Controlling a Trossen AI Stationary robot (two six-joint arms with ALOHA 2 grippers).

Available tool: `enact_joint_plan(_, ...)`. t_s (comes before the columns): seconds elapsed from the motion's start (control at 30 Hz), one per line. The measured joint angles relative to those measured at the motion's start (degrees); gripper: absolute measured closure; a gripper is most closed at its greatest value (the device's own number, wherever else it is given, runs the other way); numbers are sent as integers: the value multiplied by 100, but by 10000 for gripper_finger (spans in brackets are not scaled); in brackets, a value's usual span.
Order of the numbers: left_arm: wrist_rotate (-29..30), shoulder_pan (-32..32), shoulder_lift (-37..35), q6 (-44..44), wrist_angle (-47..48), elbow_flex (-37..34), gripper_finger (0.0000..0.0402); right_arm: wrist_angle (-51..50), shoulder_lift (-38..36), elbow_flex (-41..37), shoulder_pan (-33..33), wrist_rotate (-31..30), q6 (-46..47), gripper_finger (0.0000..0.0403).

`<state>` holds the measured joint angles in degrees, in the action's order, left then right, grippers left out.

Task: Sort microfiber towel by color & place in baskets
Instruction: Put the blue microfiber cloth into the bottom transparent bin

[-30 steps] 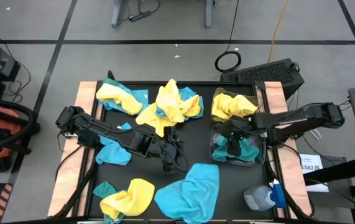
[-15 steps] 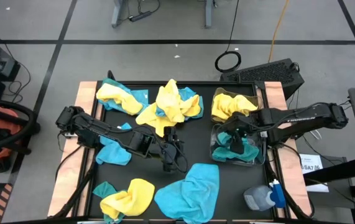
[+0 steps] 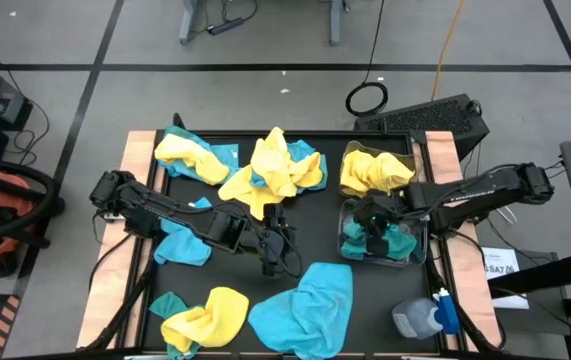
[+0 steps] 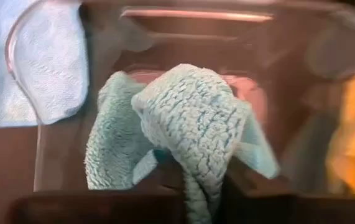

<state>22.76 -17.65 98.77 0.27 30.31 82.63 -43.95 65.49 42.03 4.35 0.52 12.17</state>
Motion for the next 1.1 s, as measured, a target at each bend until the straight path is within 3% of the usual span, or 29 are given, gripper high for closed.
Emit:
enact_joint_plan(0.07,-28,0,2,-2,-21,0,162,238,63,-166,28,151,6,392)
enact_joint_plan(0.27,-151,0,2,-2,-137,0,162,912,243,-665,32,412,154,369)
enact_joint_plan(0.67,-470,0,146,-22,-344,-2,162,1428,369,-963,32,294,149,362)
enact_joint_plan(0.83,-700,-11,165,-144,-343,-2,162,1401,293,-969,32,377,111,322)
enact_joint_plan(1.1,-1296,-11,252,-145,-553,1,162,760,208,-453,32,478,51,217)
